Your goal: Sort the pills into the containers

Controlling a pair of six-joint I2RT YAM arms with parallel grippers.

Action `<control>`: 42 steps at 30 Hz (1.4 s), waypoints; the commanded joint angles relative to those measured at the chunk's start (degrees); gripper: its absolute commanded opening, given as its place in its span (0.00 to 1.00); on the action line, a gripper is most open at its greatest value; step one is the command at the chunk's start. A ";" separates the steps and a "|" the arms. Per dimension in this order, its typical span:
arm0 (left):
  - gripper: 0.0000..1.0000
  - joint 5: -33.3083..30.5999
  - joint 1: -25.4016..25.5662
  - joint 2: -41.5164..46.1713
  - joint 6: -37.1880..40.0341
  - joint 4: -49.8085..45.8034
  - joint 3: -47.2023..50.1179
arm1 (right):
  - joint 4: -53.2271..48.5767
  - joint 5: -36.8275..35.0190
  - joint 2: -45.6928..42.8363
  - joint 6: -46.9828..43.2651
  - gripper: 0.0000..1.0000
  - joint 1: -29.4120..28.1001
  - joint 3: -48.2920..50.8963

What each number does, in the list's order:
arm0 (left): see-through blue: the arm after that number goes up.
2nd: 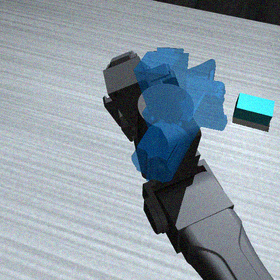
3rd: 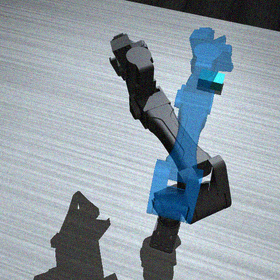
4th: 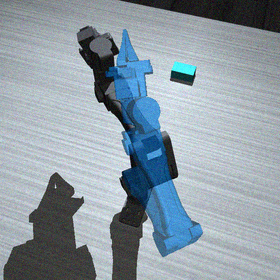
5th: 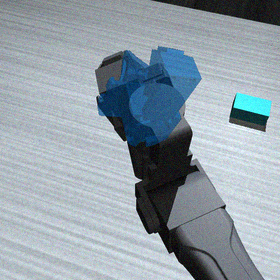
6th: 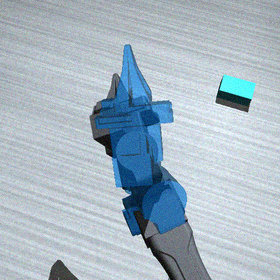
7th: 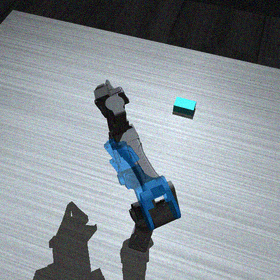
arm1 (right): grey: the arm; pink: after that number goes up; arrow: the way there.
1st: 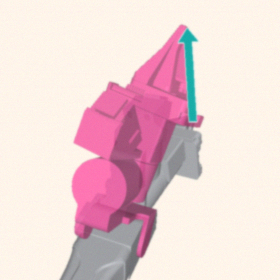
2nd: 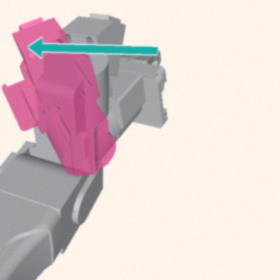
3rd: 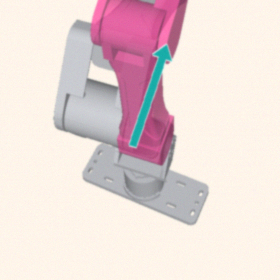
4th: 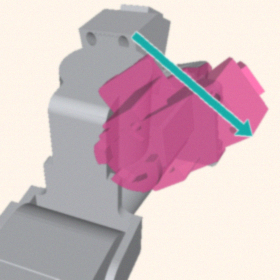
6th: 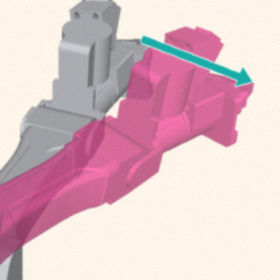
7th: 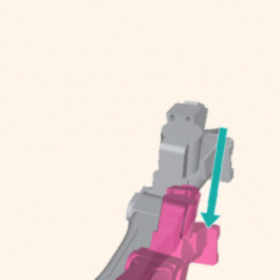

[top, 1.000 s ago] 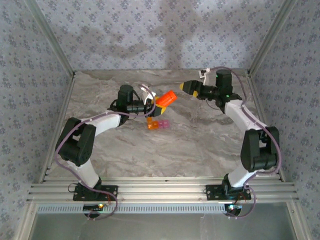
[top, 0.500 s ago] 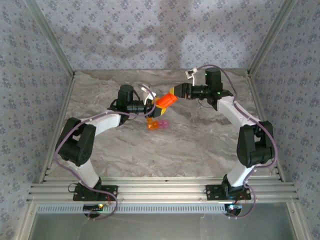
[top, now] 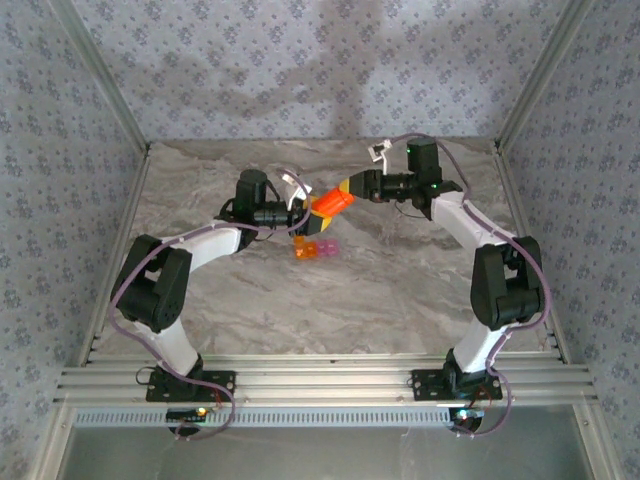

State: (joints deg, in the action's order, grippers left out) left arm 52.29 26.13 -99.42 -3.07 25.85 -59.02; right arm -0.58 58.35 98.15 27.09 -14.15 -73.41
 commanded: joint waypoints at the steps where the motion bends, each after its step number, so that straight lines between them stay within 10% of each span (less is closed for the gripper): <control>1: 0.00 -1.46 0.47 2.23 -1.76 4.73 -1.09 | 2.62 -0.49 0.47 7.14 0.35 -1.17 1.36; 14: 0.00 -18.17 4.89 4.83 7.62 3.64 1.19 | 8.50 -23.66 -2.97 33.41 0.30 -6.77 11.88; 30: 0.00 -10.86 1.76 2.91 -1.60 15.31 4.16 | 7.63 -18.75 -14.00 21.12 0.80 2.68 12.06; 42: 0.00 -4.14 1.03 2.13 -10.88 24.37 3.96 | 15.76 -7.47 -9.64 13.60 0.91 4.42 7.93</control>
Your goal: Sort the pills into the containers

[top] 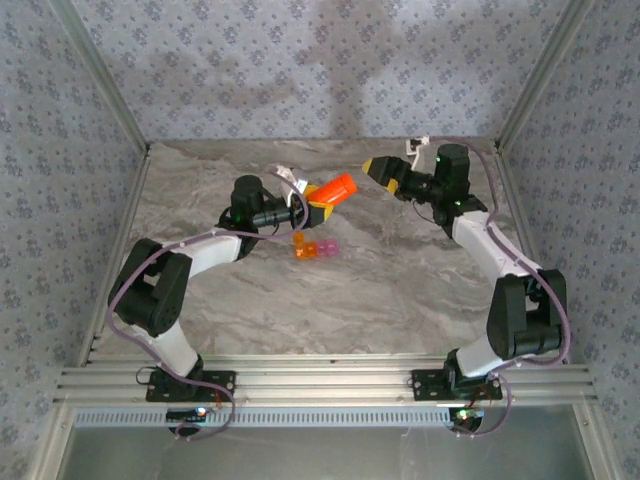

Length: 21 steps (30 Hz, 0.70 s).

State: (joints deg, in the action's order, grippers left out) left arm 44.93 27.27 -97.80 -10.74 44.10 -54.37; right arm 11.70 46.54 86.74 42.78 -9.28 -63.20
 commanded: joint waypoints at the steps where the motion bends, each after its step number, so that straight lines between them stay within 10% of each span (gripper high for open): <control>1: 0.00 3.30 -0.12 0.50 -3.62 6.35 -0.75 | 4.70 4.43 2.32 -1.22 0.91 -1.03 -2.51; 21: 0.00 2.91 -0.28 0.06 -6.04 9.43 -0.91 | 10.44 3.29 6.60 4.83 0.74 -6.61 -4.65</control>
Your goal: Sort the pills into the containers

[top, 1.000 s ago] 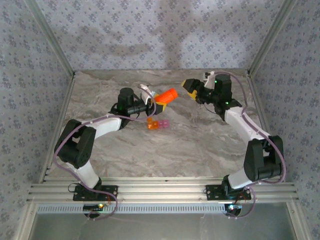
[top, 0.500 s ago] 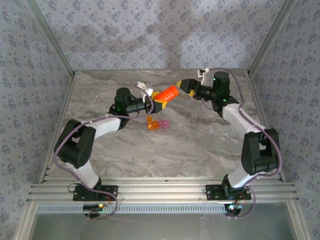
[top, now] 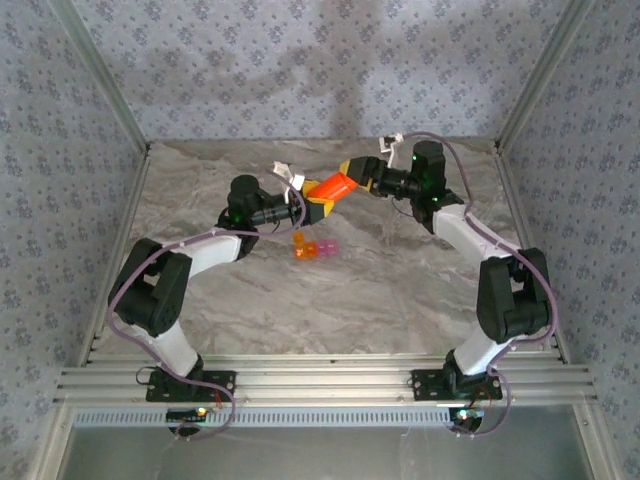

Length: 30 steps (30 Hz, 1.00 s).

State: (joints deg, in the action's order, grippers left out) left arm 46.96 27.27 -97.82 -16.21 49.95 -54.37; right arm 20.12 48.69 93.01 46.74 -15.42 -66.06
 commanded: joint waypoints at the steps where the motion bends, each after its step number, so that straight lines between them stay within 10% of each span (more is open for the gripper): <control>1: 0.00 0.86 -0.28 0.00 -0.58 3.63 -0.98 | 2.16 1.34 0.39 1.00 0.72 -0.61 -1.77; 15: 0.00 -0.96 -0.33 -0.35 -1.20 5.48 -0.65 | 3.64 -0.84 -0.25 6.13 0.46 -2.68 -0.70; 30: 0.00 -14.86 4.58 2.48 10.91 -1.57 0.11 | -8.40 -29.60 -4.50 17.35 0.30 -13.71 0.57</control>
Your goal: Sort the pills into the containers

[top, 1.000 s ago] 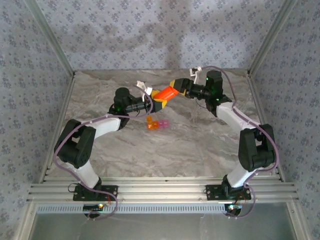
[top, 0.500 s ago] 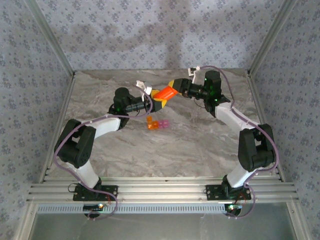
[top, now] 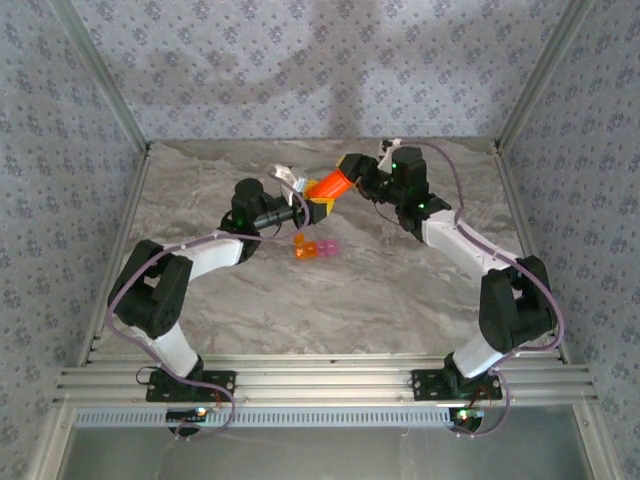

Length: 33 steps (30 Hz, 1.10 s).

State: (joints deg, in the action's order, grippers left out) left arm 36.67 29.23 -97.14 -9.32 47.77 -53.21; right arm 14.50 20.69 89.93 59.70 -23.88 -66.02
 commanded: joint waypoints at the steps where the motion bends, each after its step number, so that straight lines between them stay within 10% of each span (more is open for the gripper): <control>1: 0.00 -4.83 2.62 1.54 3.90 0.66 -1.17 | -2.83 -2.36 -1.50 5.05 0.30 -5.61 0.46; 6: 0.00 -4.78 2.50 0.32 2.76 1.58 -1.24 | -2.96 -1.77 -2.17 3.84 0.37 -4.62 -0.56; 15: 0.00 1.93 -2.43 -1.94 -5.77 7.43 -0.93 | 0.45 11.49 -7.73 -7.86 0.88 6.30 2.51; 33: 0.00 8.14 -4.01 -4.11 -13.35 13.52 -1.47 | 5.54 17.37 -0.94 -12.34 0.95 6.92 0.13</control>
State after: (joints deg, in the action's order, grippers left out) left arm 43.11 24.86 -101.14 -21.37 57.12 -53.21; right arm 17.65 36.95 87.81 48.12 -15.94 -62.87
